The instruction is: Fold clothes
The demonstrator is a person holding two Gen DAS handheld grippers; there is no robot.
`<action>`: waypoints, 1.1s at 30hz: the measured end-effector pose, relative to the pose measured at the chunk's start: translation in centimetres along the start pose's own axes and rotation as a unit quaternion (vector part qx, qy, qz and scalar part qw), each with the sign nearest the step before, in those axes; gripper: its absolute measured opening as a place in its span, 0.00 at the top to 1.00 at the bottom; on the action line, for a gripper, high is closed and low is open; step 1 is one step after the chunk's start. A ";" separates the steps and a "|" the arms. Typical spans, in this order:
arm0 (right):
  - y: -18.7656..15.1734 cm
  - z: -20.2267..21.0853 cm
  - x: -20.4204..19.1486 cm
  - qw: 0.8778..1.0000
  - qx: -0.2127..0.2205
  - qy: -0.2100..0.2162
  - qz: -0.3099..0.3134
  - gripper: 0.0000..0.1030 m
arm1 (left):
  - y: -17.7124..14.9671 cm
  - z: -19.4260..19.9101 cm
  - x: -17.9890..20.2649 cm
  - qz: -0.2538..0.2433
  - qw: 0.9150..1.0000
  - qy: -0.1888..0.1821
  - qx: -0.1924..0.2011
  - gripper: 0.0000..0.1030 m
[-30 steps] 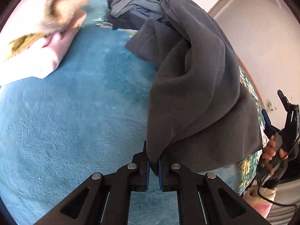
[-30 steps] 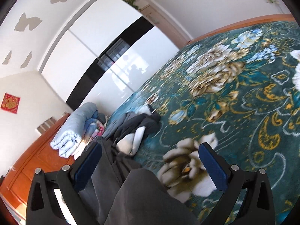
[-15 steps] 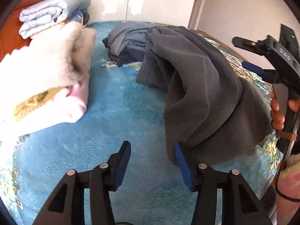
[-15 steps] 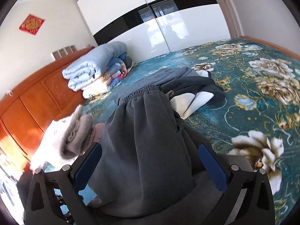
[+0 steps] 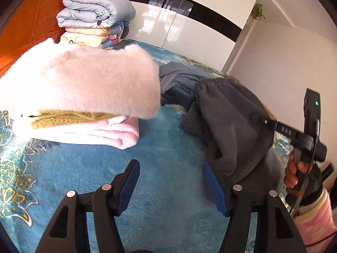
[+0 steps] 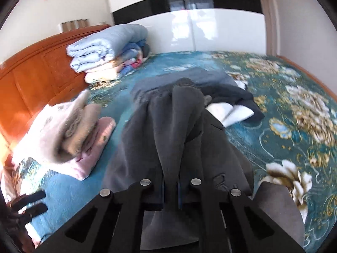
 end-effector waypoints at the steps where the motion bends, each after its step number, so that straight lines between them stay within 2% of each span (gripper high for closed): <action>1: -0.6 0.7 -2.1 0.999 0.005 0.020 0.035 0.92 | 0.7 0.5 -0.3 0.011 1.000 -0.012 0.006 0.35; 3: -2.4 1.8 -6.3 0.993 0.009 0.065 0.096 0.92 | 1.9 1.1 -0.9 0.039 0.998 -0.042 0.014 0.32; 5: -5.6 2.4 -9.9 0.984 -0.006 0.119 0.134 0.92 | 2.7 1.7 -1.3 0.062 0.996 -0.070 0.016 0.29; 8: -11.1 2.4 -13.6 0.970 -0.048 0.158 0.176 0.92 | 2.3 1.3 -1.0 0.069 0.994 -0.087 0.005 0.25; 11: -15.2 2.9 -15.4 0.959 -0.082 0.191 0.194 0.92 | 0.5 0.5 0.1 0.064 0.995 -0.079 -0.021 0.24; 14: -17.5 4.0 -15.9 0.950 -0.095 0.212 0.206 0.92 | -3.3 0.5 0.6 0.082 0.993 -0.062 -0.051 0.24; 16: -18.3 4.2 -15.7 0.948 -0.104 0.211 0.217 0.92 | -6.0 0.6 0.8 0.097 0.991 -0.049 -0.072 0.24; 19: -18.2 5.3 -13.8 0.953 -0.097 0.191 0.213 0.92 | -7.5 -0.9 -0.3 0.119 0.988 -0.032 -0.095 0.24; 22: -15.8 7.3 -10.0 0.972 -0.060 0.174 0.146 0.91 | -9.0 -1.6 -1.5 0.156 0.981 -0.029 -0.110 0.24; 24: -13.7 8.4 -5.3 0.987 -0.031 0.136 0.075 0.84 | -10.3 -1.2 -0.9 0.184 0.975 -0.043 -0.121 0.24; 25: -13.1 8.9 -2.1 0.993 -0.018 0.113 0.028 0.73 | -10.7 -1.6 -0.8 0.194 0.972 -0.049 -0.125 0.24; 26: -12.5 9.4 1.1 0.996 -0.004 0.091 -0.019 0.57 | -10.9 -2.4 -0.9 0.203 0.969 -0.054 -0.128 0.24; 27: -12.4 9.8 4.5 0.995 0.005 0.069 -0.075 0.52 | -11.1 -3.1 -1.0 0.210 0.967 -0.057 -0.131 0.25; 29: -13.6 10.5 9.8 0.986 0.005 0.041 -0.162 0.50 | -11.5 -3.9 -0.9 0.220 0.964 -0.063 -0.132 0.25; 32: -15.5 11.5 17.6 0.958 0.004 0.000 -0.287 0.50 | -12.0 -4.8 -0.5 0.231 0.962 -0.066 -0.131 0.28; 33: -16.3 11.6 18.5 0.951 0.000 0.008 -0.309 0.50 | -12.2 -5.0 -0.4 0.234 0.961 -0.066 -0.131 0.33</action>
Point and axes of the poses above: each gripper's, at about its wrist camera, not at the fingertips, and z roughly against the way its jaws point, x to its right, y to its top, the point moved 9 cm from there along -z, roughly the way its jaws point
